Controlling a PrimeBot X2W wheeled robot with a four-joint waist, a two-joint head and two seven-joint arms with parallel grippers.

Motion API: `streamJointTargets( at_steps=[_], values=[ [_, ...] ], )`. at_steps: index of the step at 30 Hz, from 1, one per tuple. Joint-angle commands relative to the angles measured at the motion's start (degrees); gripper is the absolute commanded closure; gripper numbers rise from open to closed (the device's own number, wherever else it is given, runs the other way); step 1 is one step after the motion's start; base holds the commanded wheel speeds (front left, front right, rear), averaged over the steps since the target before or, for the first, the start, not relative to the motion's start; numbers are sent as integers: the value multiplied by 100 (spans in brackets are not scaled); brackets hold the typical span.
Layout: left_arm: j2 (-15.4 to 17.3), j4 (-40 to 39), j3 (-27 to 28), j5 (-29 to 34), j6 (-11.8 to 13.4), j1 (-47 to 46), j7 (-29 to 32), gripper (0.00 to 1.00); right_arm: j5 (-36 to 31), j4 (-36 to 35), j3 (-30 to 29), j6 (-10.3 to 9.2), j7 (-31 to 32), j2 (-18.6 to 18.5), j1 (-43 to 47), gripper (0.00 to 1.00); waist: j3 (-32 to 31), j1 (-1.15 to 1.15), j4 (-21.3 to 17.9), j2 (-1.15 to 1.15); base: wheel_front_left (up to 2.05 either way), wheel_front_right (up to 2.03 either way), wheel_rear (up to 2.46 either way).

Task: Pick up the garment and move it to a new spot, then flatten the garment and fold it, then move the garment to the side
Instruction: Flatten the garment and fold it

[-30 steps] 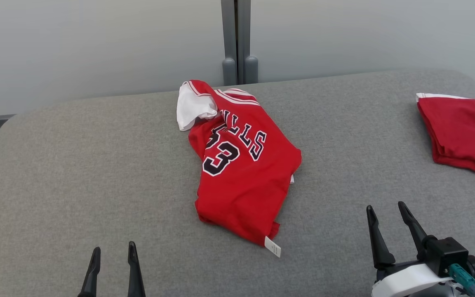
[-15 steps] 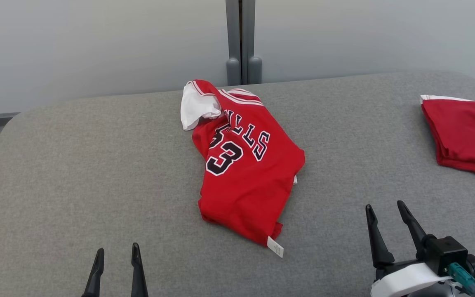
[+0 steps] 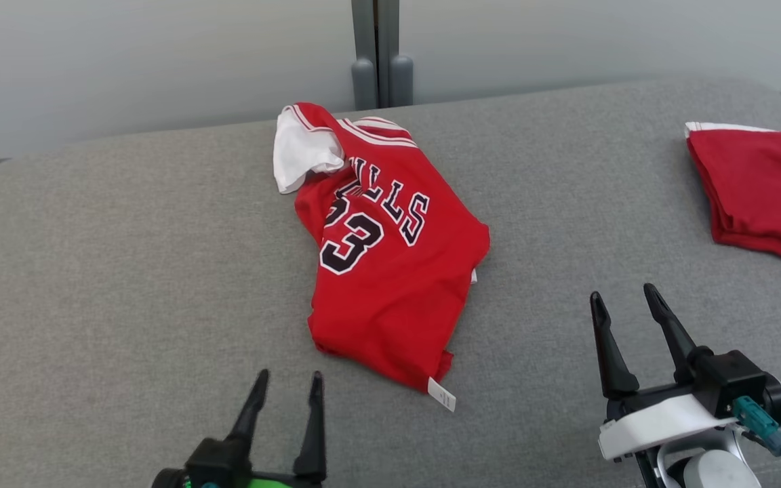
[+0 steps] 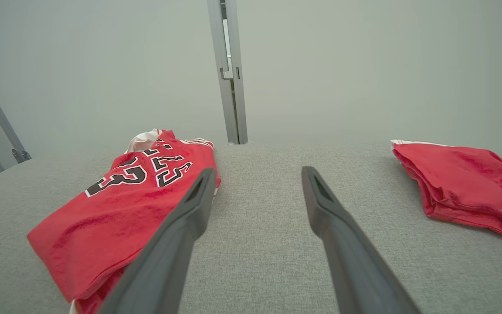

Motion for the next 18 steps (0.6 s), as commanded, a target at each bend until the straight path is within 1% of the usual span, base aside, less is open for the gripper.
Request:
streamJointTargets(
  at_steps=[1,2,5,9,13,15,18],
  values=[
    [12,232,-197,-98,-58,-241,132,0,43,-27,0,-9,-18,-11,-110,0,371,0,-292,0,0,0,0],
    [13,423,-373,-69,-115,-413,230,0,50,-38,8,-9,-18,-12,-175,0,469,0,-374,0,0,0,0],
    [18,841,-706,-177,-183,-777,426,0,85,-44,1,-9,-18,-12,-294,0,689,0,-582,0,0,0,0],
    [18,1272,-959,-295,-171,-1027,543,0,121,-10,-10,-9,-17,-9,-381,0,877,0,-869,0,0,0,0],
    [23,1636,-1102,-331,-254,-1147,675,0,98,16,-14,-9,-18,-9,-400,0,928,0,-1114,0,0,0,0],
    [22,1698,-1133,-337,-265,-1188,644,0,75,15,-14,-9,-18,-9,-399,0,941,0,-1202,0,0,0,0],
    [22,1770,-1110,-330,-172,-1301,558,0,69,-6,-18,-9,-18,-7,-436,0,970,0,-1291,0,0,0,0]
  ],
)
